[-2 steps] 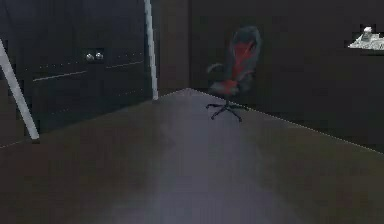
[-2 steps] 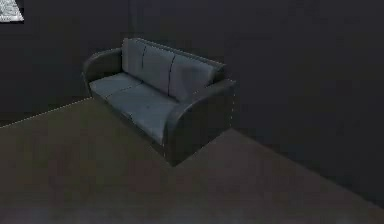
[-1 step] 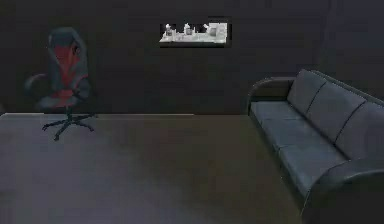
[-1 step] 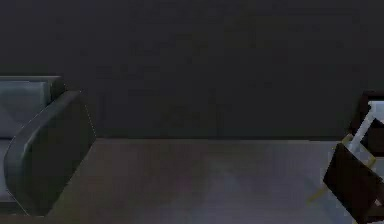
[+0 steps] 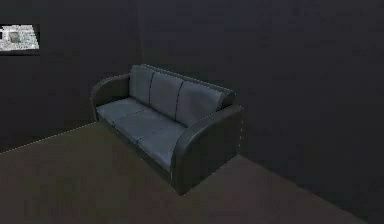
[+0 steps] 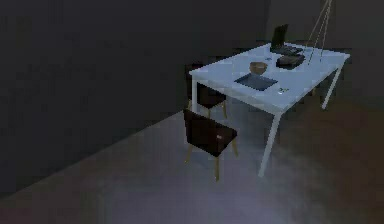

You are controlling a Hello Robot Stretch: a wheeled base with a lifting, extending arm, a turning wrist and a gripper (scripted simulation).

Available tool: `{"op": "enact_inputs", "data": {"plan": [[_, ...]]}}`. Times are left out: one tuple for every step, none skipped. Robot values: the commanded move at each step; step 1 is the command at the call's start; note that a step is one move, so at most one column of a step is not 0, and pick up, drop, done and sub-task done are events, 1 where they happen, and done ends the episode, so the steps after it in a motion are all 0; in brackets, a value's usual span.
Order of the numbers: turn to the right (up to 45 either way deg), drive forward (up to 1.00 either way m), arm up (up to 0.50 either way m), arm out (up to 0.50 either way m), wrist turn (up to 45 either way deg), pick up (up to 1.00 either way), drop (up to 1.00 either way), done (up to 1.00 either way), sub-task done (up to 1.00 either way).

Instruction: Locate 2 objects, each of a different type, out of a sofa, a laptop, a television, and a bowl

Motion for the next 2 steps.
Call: {"op": "enact_inputs", "data": {"plan": [[12.0, 0.0, 0.0, 0.0, 0.0, 0.0, 0.0, 0.0, 0.0], [0.0, 0.5, 0.0, 0.0, 0.0, 0.0, 0.0, 0.0, 0.0]]}}
